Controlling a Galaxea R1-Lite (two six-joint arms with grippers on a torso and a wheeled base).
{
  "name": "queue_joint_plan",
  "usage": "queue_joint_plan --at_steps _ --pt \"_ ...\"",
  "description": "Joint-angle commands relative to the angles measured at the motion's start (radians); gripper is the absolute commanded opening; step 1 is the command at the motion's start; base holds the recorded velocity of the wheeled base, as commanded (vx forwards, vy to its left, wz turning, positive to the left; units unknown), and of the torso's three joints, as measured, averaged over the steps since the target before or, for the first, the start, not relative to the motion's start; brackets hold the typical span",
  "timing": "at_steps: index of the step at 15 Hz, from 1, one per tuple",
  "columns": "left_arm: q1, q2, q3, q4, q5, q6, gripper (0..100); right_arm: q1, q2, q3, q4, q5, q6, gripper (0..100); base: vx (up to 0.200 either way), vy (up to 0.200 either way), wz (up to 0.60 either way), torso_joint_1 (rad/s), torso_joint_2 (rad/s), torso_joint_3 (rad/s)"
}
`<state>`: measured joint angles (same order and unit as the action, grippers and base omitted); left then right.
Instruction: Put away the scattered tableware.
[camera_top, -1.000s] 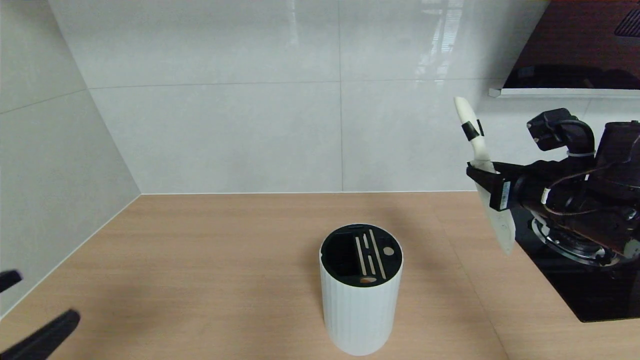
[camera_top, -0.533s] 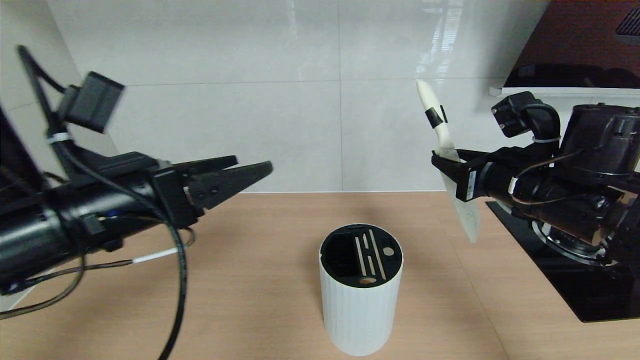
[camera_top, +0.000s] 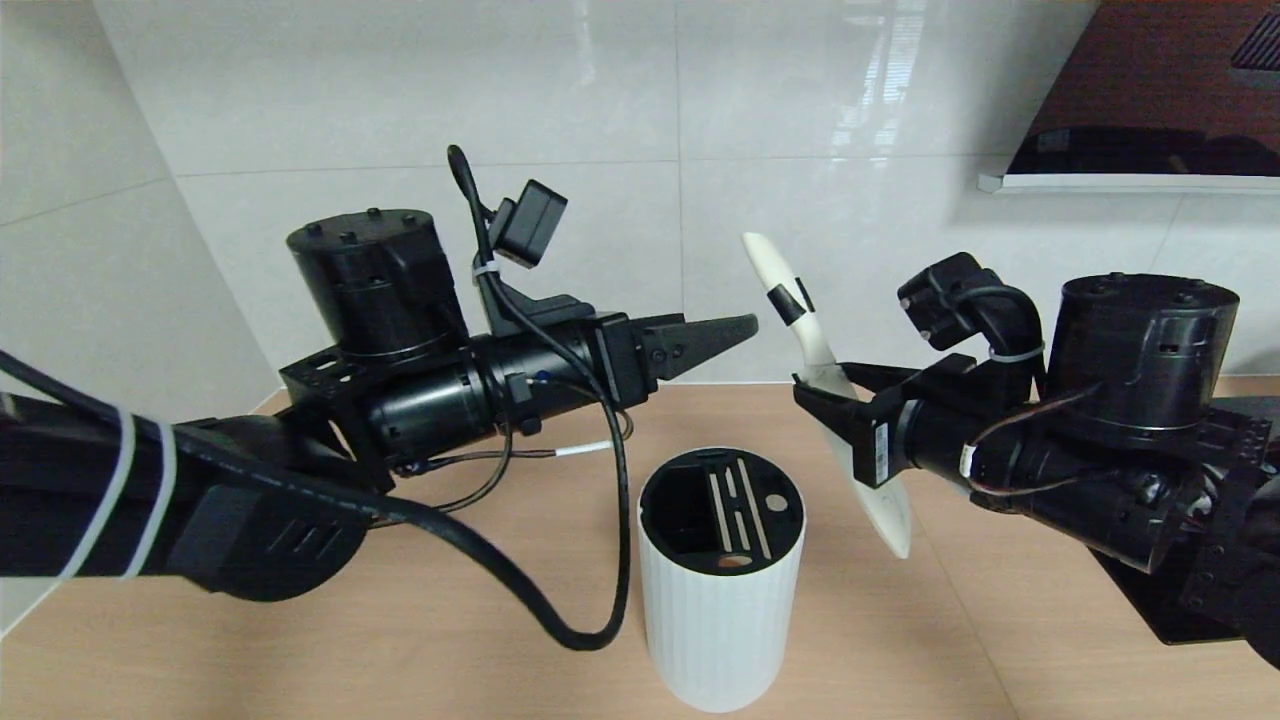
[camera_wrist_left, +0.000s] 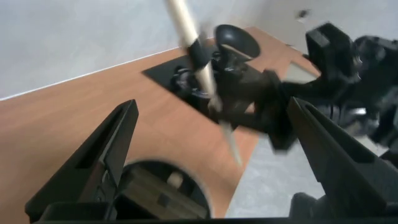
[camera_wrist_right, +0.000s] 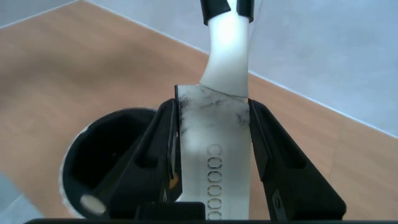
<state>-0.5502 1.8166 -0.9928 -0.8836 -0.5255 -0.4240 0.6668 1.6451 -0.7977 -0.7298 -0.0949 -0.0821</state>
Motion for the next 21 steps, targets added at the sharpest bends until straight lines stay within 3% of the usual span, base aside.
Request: queue_joint_plan --at_steps 1,14,20,21 --pt "-0.022 0.055 -0.038 0.002 0.001 -0.001 100 0.016 -0.002 0.005 0.000 0.001 0.001 0 0.000 0.000 0.00 0.000 0.00 0.000" --pt "-0.100 0.122 -0.121 -0.031 0.053 0.001 100 0.051 0.012 0.009 -0.003 0.001 0.015 0 0.000 0.000 0.00 0.000 0.00 0.000" --pt "-0.111 0.127 -0.121 -0.035 0.053 0.001 100 0.051 0.010 0.008 -0.005 0.001 0.018 0 0.000 0.000 0.00 0.000 0.00 0.000" --pt "-0.111 0.132 -0.121 -0.035 0.053 0.001 0 0.051 0.010 0.009 -0.005 0.001 0.018 0 0.000 0.000 0.00 0.000 0.00 0.000"
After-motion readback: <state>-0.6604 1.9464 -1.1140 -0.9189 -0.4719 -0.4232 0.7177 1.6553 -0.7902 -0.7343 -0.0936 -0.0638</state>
